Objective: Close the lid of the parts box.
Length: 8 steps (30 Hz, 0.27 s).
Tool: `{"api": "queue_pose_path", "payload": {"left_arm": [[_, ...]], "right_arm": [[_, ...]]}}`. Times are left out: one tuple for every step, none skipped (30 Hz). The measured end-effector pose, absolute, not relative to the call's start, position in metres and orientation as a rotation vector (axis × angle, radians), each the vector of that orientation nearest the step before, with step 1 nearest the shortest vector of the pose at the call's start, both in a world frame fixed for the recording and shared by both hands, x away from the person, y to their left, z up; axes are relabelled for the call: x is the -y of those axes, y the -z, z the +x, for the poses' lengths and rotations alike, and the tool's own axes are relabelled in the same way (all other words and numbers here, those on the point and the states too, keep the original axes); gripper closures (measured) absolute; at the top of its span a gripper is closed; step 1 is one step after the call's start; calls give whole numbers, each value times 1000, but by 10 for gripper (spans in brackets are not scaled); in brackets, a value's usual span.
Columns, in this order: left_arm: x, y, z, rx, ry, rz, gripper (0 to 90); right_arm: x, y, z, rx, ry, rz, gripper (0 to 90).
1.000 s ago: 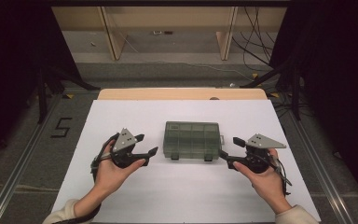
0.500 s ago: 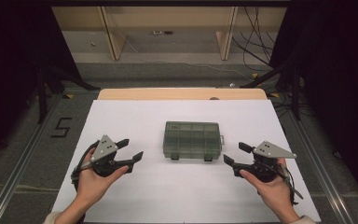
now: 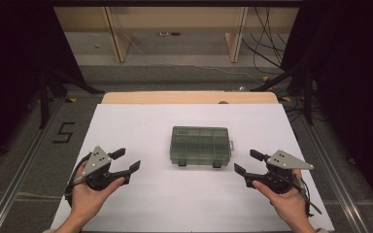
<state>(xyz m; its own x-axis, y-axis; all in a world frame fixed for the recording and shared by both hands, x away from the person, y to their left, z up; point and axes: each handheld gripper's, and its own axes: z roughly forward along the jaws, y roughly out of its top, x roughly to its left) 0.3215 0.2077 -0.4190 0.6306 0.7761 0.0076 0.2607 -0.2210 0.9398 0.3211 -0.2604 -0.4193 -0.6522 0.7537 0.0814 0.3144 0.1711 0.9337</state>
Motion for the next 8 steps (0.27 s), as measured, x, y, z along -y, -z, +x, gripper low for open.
{"api": "queue_pose_path", "payload": {"left_arm": [[-208, 419, 322, -833, -604, 1786, 313], [-208, 420, 322, -833, -606, 1787, 313], [-208, 420, 322, -832, -609, 1788, 313], [-207, 421, 323, -827, -601, 1778, 313], [-207, 421, 322, -837, -609, 1787, 313], [-207, 421, 322, -844, -604, 1785, 312], [-207, 422, 322, -844, -605, 1787, 312], [-207, 422, 324, -823, -611, 1788, 311]], "right_arm": [[261, 418, 321, -2056, -1463, 1008, 237], [261, 418, 321, -2055, -1464, 1006, 236], [261, 419, 321, -2058, -1476, 1005, 236], [261, 420, 322, -2051, -1493, 1005, 236], [261, 420, 322, -2047, -1495, 1005, 235], [261, 420, 322, -2046, -1495, 1004, 235], [262, 418, 321, -2059, -1470, 1006, 235], [263, 418, 321, -2060, -1473, 1007, 235]]}}
